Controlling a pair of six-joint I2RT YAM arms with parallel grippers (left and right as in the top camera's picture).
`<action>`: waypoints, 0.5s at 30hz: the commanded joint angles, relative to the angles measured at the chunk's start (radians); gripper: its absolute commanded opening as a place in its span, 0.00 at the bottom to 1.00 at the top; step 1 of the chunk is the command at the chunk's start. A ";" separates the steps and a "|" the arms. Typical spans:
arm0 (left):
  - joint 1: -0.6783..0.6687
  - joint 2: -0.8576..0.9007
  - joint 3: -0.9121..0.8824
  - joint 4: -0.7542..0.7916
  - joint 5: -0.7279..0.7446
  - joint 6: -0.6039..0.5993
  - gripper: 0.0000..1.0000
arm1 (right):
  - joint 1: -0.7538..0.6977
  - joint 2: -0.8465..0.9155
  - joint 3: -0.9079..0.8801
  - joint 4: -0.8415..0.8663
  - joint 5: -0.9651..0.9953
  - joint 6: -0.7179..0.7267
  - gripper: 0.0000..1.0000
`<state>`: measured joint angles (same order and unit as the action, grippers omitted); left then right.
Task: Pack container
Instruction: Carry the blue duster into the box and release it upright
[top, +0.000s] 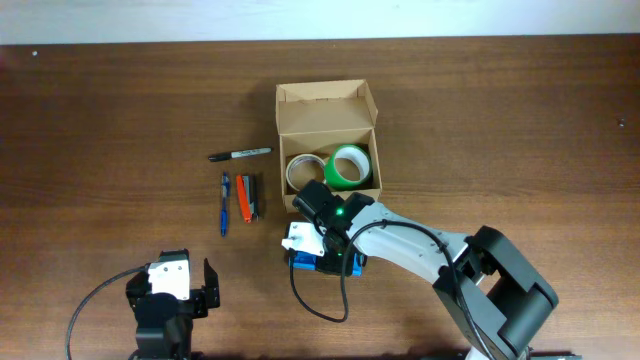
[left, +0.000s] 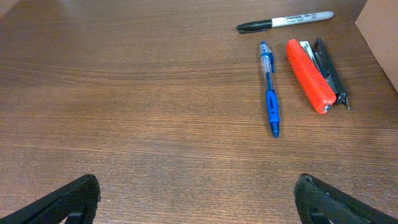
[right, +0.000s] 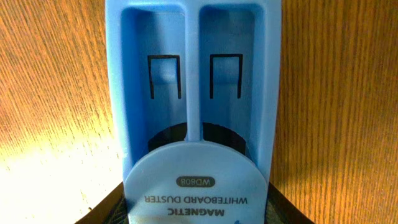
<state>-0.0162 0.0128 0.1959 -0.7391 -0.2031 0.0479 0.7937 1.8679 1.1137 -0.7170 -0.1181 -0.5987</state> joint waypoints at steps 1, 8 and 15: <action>0.006 -0.007 -0.006 0.002 -0.011 -0.010 1.00 | 0.006 0.023 0.013 -0.005 -0.036 0.013 0.42; 0.006 -0.007 -0.006 0.002 -0.011 -0.010 0.99 | 0.006 0.021 0.217 -0.137 -0.036 0.013 0.43; 0.006 -0.007 -0.006 0.002 -0.011 -0.010 1.00 | 0.006 0.021 0.439 -0.273 -0.035 0.012 0.43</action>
<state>-0.0162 0.0128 0.1959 -0.7395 -0.2031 0.0479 0.7937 1.8870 1.4593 -0.9539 -0.1341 -0.5953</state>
